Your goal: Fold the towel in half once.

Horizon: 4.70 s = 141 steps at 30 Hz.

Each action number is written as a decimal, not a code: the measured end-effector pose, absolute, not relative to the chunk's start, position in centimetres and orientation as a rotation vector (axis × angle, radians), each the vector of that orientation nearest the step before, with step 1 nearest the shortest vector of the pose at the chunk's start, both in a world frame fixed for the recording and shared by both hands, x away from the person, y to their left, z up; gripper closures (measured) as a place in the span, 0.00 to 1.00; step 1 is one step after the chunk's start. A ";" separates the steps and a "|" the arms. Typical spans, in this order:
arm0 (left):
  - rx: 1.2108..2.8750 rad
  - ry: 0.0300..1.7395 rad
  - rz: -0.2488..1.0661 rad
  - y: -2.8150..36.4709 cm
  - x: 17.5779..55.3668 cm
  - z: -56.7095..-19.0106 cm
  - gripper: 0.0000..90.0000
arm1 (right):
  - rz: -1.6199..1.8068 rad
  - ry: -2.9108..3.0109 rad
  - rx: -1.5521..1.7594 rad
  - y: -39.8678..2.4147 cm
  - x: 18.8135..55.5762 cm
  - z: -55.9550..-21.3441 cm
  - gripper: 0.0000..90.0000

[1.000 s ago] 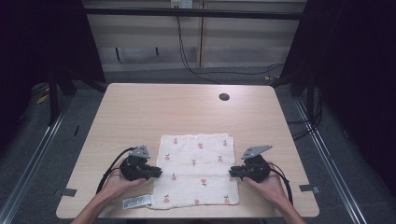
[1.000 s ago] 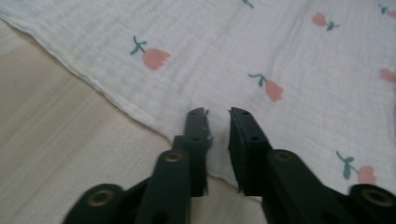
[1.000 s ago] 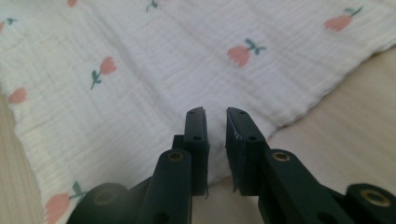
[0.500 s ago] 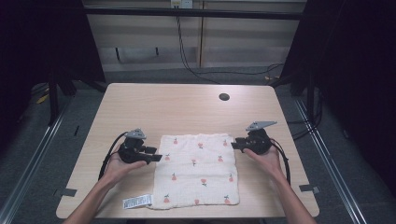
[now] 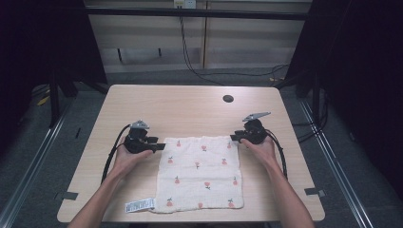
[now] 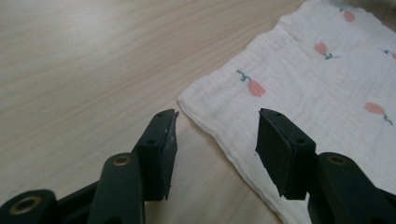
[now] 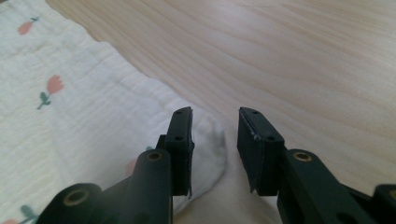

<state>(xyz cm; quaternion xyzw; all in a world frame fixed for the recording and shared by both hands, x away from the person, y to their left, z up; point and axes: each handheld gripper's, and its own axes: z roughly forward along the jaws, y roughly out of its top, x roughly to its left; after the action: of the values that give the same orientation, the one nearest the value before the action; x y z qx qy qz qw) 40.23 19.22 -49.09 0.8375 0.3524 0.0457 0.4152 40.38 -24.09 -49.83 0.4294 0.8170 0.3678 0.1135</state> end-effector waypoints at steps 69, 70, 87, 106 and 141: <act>1.976 0.671 0.099 18.4 37.3 -44.2 0.97 | 1.463 2.315 1.146 -25.9 34.7 -43.7 0.99; 1.987 0.660 0.104 18.4 36.8 -44.4 0.97 | 1.460 2.330 1.128 -25.8 34.2 -43.5 0.99; 1.977 0.606 0.080 19.7 33.1 -43.0 0.97 | 1.527 2.347 1.011 -25.6 30.2 -41.3 0.99; 2.033 0.553 0.032 20.4 28.2 -44.0 0.97 | 1.521 2.402 0.975 -25.9 24.9 -42.5 0.98; 2.261 0.466 -0.192 19.9 24.8 -48.6 0.90 | 1.235 2.746 1.013 -24.7 19.8 -49.0 0.91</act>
<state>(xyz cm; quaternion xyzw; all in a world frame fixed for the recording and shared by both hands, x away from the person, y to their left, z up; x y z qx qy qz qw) 24.80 19.94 -48.57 0.8941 0.1841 -0.0758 0.4011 19.81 -24.66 -48.97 0.3189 0.8643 0.3886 -0.0178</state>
